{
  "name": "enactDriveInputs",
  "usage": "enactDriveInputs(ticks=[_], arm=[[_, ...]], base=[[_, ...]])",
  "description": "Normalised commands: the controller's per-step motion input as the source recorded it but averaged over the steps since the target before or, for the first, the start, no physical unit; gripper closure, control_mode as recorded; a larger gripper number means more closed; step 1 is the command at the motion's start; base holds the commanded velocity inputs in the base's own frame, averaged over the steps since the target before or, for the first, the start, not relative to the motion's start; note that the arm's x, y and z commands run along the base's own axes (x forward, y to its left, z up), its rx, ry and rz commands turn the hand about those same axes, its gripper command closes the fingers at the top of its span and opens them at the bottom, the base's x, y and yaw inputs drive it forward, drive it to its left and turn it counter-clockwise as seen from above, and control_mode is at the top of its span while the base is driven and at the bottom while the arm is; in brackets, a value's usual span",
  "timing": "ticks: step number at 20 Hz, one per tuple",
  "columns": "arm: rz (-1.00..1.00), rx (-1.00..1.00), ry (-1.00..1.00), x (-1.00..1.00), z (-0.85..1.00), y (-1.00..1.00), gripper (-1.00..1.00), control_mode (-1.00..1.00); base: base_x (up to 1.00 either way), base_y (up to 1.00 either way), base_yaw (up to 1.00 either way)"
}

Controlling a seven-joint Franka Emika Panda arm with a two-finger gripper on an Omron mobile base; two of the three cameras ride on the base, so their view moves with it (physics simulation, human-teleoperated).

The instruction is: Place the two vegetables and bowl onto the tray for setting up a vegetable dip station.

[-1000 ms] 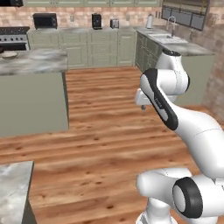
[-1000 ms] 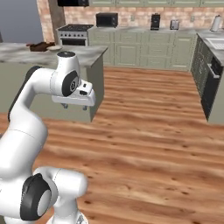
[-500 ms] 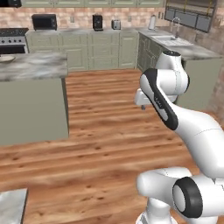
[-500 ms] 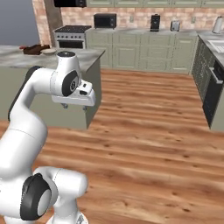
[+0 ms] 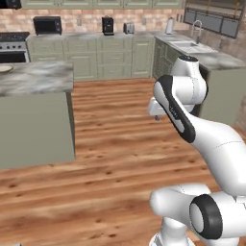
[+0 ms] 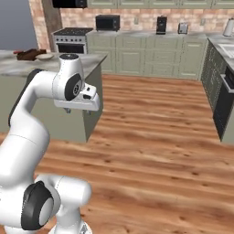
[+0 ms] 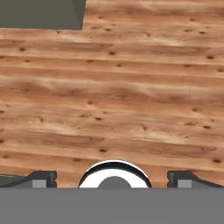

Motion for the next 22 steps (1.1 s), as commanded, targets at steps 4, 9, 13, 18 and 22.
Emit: enactDriveInputs(ticks=[4, 9, 13, 18, 22], arm=[[0.0, 0.0, 0.0, 0.0, 0.0, 0.0, -1.0, 1.0], [0.0, 0.0, 0.0, 0.0, 0.0, 0.0, -1.0, 1.0], [0.0, 0.0, 0.0, 0.0, 0.0, 0.0, -1.0, 1.0], [0.0, 0.0, 0.0, 0.0, 0.0, 0.0, -1.0, 1.0], [0.0, 0.0, 0.0, 0.0, 0.0, 0.0, -1.0, 1.0]], base=[[0.57, -0.28, 0.0], [0.57, -0.28, 0.0], [0.56, -0.29, 0.0], [0.55, -0.3, 0.0], [0.54, -0.31, 0.0]])
